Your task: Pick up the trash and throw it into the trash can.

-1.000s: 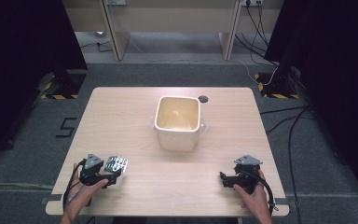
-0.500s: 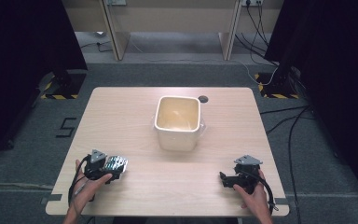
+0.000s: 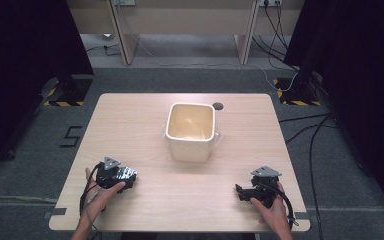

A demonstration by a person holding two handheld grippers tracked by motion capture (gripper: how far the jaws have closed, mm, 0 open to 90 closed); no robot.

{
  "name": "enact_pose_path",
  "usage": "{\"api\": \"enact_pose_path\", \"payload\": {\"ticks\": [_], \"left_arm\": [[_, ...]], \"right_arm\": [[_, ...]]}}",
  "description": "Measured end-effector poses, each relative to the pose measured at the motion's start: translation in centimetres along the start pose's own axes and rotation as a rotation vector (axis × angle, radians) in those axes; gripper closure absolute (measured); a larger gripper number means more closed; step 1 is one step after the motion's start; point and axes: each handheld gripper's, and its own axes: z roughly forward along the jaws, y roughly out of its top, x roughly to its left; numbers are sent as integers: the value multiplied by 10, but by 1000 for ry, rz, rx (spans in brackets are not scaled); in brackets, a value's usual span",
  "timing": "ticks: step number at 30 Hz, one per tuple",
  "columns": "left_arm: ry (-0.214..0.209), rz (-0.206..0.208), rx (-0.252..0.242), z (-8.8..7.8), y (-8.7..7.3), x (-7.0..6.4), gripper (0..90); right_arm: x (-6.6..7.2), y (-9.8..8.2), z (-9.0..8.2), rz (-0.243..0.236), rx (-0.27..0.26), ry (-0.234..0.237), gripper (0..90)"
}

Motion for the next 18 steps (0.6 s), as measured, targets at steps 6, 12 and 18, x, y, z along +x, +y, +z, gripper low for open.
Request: {"api": "enact_pose_path", "payload": {"ticks": [6,12,18], "left_arm": [[8,-11,3,0,-2,0,124],[8,-6,7,-2,-2,-2,156],[-15,15,1,-4,-1,-5,279]], "right_arm": [[0,0,0,0,0,0,3],[0,0,0,-5,3,7,3],[0,0,0,-5,3,7,3]]}}
